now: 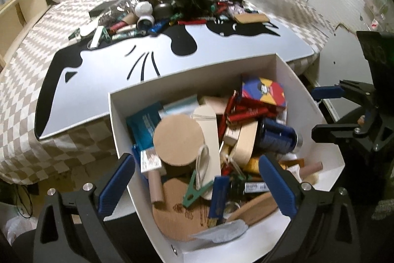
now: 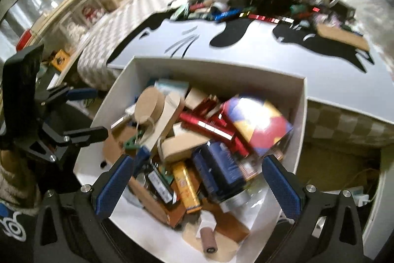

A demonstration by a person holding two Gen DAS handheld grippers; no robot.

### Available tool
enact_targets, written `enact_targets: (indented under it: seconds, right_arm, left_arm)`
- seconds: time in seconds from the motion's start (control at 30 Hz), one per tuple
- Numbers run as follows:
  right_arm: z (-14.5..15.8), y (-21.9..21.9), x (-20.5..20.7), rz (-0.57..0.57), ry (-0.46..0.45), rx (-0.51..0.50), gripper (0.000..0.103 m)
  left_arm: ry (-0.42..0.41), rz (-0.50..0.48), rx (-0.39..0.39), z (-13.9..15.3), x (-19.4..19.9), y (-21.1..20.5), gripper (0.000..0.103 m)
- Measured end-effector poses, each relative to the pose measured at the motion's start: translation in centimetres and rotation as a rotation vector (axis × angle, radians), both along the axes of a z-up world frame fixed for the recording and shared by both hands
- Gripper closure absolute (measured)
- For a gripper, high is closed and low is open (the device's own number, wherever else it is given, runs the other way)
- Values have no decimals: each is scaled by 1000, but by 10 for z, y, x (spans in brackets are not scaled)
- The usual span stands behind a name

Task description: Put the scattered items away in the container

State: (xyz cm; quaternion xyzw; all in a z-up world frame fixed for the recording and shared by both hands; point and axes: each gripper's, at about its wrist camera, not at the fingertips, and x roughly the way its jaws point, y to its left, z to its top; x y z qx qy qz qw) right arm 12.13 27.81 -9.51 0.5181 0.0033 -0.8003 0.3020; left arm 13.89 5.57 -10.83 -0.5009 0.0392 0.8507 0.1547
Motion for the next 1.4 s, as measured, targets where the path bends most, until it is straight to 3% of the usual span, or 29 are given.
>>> enact_targets:
  seconds: [0.33, 0.77, 1.4]
  right_arm:
    - [27, 8, -7, -118, 113, -45, 0]
    - [52, 12, -7, -174, 243, -31, 0]
    - [44, 15, 4, -247, 260, -7, 0]
  left_arm:
    - [105, 44, 55, 27, -10, -2, 2]
    - [186, 103, 43, 41, -13, -9, 2]
    - [219, 173, 43, 41, -6, -22, 2]
